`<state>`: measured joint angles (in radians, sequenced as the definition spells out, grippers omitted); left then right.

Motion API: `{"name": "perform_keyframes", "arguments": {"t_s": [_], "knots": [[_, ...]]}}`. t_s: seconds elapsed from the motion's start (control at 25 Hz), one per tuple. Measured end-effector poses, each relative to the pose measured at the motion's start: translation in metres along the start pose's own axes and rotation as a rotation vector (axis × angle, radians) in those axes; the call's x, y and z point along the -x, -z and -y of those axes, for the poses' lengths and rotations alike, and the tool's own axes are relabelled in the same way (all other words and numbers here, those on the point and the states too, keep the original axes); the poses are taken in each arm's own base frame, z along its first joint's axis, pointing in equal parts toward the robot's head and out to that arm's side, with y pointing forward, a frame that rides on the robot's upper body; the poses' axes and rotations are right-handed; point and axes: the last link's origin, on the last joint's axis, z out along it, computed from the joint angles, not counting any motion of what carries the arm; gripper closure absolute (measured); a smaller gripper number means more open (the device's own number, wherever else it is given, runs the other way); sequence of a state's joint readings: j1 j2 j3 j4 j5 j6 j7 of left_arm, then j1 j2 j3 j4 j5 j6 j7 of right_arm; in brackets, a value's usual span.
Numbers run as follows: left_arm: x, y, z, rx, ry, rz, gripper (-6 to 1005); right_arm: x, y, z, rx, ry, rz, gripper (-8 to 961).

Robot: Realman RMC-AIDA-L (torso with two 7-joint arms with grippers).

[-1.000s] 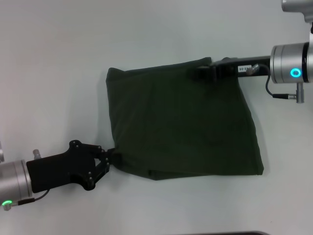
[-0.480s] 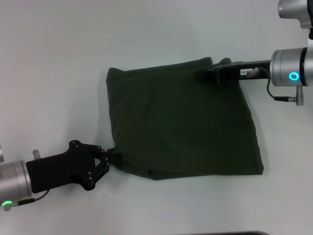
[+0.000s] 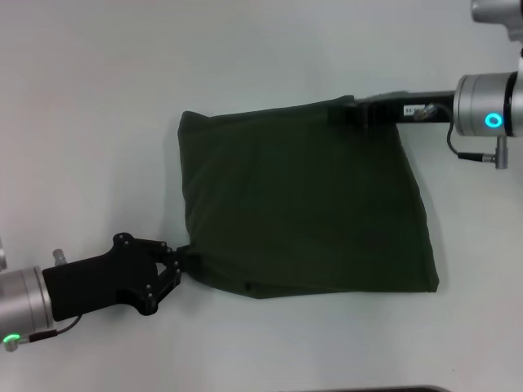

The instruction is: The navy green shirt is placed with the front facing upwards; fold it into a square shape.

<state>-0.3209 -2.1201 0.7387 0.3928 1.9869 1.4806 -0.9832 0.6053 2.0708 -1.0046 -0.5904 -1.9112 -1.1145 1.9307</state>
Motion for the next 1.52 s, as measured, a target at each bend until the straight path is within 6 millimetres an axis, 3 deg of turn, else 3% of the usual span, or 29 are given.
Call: {"name": "perform_keyframes", "arguments": {"t_s": [0.6, 0.84, 1.28, 1.52], "knots": [[0.004, 0.01, 0.004, -0.092, 0.103, -0.058, 949, 0.017, 0.01, -0.009, 0.093, 0.057, 0.09, 888], [0.006, 0.031, 0.009, -0.166, 0.153, -0.116, 740, 0.021, 0.019, -0.01, 0.129, 0.073, 0.137, 720], [-0.021, 0.066, 0.016, -0.198, 0.133, -0.272, 295, 0.015, 0.027, -0.011, 0.162, 0.098, 0.149, 230], [-0.041, 0.065, 0.02, -0.164, 0.092, -0.34, 96, 0.01, 0.031, -0.012, 0.174, 0.14, 0.162, 167]]}}
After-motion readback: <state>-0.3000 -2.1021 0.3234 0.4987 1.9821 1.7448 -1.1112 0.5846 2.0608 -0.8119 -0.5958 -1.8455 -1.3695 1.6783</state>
